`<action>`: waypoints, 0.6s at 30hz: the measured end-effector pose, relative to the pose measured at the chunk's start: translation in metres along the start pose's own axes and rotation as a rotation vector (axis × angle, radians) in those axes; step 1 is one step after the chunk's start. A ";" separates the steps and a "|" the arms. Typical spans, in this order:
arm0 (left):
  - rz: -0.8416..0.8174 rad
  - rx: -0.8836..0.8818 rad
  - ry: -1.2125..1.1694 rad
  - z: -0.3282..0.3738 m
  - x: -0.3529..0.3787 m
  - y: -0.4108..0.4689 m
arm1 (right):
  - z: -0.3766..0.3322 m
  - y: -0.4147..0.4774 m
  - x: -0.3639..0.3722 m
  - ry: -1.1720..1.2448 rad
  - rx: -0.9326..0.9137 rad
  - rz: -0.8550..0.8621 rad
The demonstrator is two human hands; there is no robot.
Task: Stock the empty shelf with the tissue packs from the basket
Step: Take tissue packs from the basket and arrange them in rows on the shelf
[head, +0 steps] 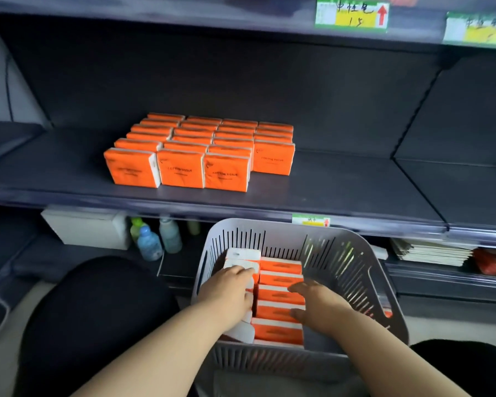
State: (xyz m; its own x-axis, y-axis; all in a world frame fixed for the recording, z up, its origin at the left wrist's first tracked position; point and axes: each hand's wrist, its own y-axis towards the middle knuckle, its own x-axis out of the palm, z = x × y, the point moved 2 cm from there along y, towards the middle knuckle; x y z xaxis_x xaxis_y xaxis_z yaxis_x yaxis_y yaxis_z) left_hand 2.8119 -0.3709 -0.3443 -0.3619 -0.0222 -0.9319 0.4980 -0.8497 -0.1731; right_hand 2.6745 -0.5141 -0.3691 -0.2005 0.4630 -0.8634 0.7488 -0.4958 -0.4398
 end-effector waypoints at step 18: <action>-0.068 0.021 -0.060 0.002 0.028 0.016 | 0.023 0.016 0.030 0.297 0.076 -0.076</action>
State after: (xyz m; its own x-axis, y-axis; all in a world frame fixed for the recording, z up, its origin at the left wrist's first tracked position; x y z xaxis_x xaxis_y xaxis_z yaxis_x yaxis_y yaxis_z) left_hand 2.8080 -0.3868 -0.3729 -0.4413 0.0051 -0.8973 0.4545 -0.8610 -0.2284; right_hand 2.6662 -0.5251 -0.4081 -0.0523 0.6894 -0.7225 0.6874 -0.4999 -0.5268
